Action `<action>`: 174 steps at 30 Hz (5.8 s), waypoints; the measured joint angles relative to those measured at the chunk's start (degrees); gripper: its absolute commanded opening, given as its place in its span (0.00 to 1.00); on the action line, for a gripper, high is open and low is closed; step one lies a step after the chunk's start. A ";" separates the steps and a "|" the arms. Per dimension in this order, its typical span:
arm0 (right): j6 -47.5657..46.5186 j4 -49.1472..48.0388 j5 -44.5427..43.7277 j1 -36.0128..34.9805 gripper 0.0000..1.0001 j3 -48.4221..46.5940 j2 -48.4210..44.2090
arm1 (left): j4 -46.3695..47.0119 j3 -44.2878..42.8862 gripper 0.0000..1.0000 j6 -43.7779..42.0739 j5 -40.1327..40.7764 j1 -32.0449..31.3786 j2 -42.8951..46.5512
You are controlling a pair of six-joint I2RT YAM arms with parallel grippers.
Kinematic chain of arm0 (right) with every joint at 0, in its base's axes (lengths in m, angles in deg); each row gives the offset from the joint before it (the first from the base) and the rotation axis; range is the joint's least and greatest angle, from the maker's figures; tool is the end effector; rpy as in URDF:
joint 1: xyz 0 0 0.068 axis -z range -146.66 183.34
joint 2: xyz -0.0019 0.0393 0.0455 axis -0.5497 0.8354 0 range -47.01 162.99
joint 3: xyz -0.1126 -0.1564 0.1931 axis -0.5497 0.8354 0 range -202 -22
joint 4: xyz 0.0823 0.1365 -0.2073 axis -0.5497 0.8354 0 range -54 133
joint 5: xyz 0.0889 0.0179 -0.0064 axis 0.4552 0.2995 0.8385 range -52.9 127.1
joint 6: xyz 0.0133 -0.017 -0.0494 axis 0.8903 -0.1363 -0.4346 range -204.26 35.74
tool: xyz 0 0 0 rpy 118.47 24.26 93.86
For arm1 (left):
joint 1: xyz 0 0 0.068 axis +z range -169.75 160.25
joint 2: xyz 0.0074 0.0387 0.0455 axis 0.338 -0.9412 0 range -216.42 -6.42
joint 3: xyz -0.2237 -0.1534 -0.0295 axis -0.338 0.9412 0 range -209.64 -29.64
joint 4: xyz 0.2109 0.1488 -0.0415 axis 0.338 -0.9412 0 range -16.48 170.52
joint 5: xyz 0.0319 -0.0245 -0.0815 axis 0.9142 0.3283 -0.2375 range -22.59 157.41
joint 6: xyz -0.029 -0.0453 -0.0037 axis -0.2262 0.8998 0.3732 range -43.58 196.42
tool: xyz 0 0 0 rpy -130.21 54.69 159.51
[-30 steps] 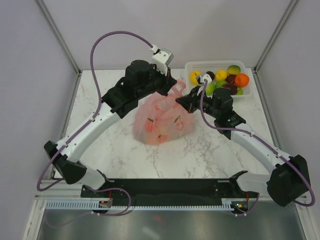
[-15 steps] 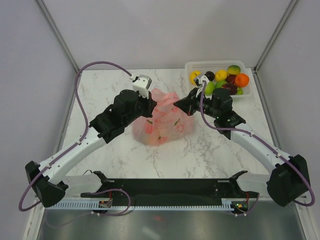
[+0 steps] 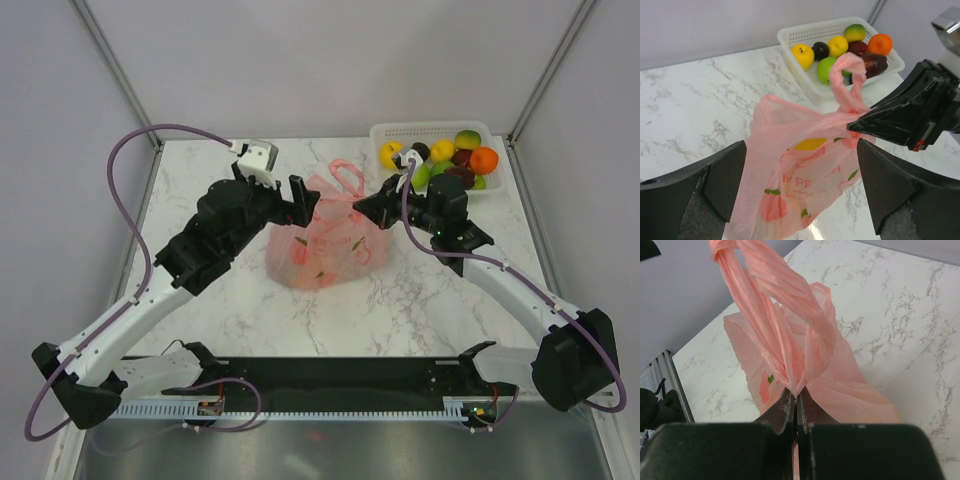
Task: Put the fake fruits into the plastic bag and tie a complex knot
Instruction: Tie the plastic bag at the center of the board.
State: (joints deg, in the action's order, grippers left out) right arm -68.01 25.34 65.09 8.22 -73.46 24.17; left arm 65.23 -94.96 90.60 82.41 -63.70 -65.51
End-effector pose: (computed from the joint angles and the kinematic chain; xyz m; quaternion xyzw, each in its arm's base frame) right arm 0.2554 0.1382 0.3205 -0.2136 0.7239 0.3946 0.5241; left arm 0.1710 -0.1518 0.4091 0.1119 0.7507 -0.2258 0.6107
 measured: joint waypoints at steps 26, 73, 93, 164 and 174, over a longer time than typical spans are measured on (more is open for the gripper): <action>-0.04 0.02 0.28 0.00 0.00 0.00 0.15 | -27.21 -48.54 0.72 -26.91 -13.66 -1.22 -39.12; 2.69 5.20 -3.96 -3.61 0.00 -1.70 1.64 | 20.61 18.88 0.02 23.02 -7.65 -3.48 -3.54; -15.93 10.36 -29.09 -14.88 0.00 -4.96 0.61 | 44.89 27.41 0.02 37.20 -6.14 -0.07 -16.83; -4.79 42.64 -54.05 -27.23 0.00 -33.35 15.72 | 66.88 2.36 0.04 60.00 -63.12 13.68 -49.72; -2.69 44.89 -53.66 -27.30 0.00 -32.20 12.74 | 67.19 1.84 0.04 60.67 -64.61 11.72 -49.94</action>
State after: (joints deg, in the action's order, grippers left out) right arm -70.70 70.24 11.43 -19.08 -105.66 36.91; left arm 132.42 -93.13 151.27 17.80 -51.98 -115.46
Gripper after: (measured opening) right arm 0.013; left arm 0.041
